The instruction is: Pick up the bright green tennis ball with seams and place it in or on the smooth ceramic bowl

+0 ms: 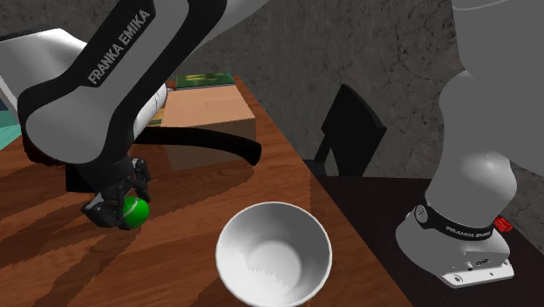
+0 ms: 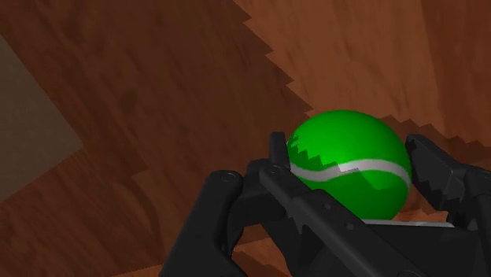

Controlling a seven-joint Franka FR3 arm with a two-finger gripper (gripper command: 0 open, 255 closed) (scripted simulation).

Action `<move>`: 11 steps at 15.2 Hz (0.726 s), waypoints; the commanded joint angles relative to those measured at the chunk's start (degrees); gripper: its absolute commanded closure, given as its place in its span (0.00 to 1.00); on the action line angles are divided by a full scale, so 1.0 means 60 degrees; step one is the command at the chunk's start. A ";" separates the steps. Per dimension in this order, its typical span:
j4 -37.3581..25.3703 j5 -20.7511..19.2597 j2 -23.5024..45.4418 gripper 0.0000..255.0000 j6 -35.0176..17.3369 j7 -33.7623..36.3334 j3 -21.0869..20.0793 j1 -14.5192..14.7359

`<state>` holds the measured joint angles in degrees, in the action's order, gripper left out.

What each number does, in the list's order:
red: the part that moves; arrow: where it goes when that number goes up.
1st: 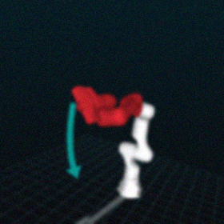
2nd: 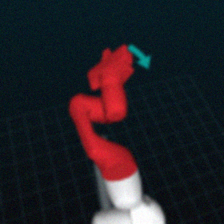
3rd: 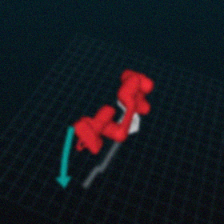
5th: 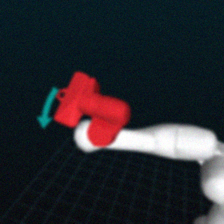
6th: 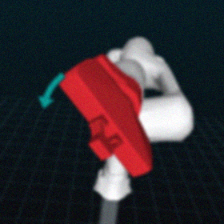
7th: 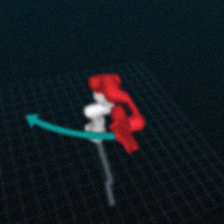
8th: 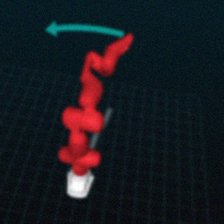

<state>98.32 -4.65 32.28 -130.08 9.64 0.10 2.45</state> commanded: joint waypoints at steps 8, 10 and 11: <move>-0.0229 0.0040 -0.0612 1.00 0.0837 -0.0072 -0.0017 -0.0010; -0.0306 0.0048 -0.0737 1.00 0.1038 -0.0087 -0.0021 -0.0010; -0.0345 0.0052 -0.0798 1.00 0.1139 -0.0094 -0.0022 -0.0010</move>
<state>96.40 -4.37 27.99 -123.91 9.16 -0.02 2.41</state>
